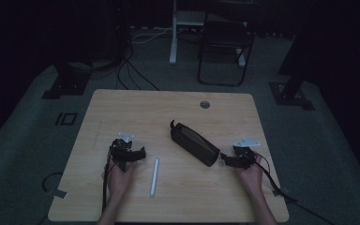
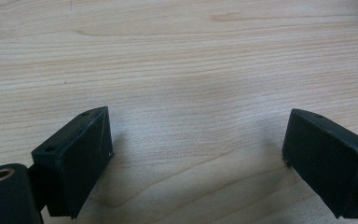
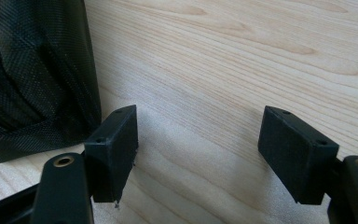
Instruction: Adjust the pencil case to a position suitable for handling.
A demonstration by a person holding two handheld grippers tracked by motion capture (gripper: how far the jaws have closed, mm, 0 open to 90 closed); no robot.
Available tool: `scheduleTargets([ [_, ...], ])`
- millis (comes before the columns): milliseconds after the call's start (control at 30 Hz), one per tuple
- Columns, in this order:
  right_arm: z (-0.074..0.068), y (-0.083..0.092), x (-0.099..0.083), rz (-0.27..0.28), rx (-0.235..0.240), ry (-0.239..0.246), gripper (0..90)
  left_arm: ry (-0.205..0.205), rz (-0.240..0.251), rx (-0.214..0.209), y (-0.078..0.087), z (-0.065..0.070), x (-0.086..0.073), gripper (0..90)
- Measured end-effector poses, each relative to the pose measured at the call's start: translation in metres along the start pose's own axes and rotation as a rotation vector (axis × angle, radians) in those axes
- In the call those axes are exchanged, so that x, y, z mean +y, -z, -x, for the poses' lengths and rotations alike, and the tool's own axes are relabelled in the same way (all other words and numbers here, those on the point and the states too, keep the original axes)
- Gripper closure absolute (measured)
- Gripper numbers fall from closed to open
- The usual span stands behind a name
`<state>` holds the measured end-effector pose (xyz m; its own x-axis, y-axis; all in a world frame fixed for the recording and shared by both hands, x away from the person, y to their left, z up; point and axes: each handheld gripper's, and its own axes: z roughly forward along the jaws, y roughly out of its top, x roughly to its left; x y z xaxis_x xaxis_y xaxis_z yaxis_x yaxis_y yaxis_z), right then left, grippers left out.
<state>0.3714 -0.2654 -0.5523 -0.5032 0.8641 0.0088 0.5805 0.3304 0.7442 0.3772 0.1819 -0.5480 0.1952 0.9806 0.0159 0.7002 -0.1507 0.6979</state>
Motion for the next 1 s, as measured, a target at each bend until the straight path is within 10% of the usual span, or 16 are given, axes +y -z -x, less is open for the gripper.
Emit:
scheduleTargets([
  [567,0.000,0.005,0.001,-0.001,0.030,-0.019,42.1,0.000,0.000,0.000,0.000,0.000,0.000,8.7],
  [1000,-0.012,0.039,0.016,0.130,0.073,-0.042,42.8,0.001,0.001,0.002,0.000,0.000,0.000,8.7],
])
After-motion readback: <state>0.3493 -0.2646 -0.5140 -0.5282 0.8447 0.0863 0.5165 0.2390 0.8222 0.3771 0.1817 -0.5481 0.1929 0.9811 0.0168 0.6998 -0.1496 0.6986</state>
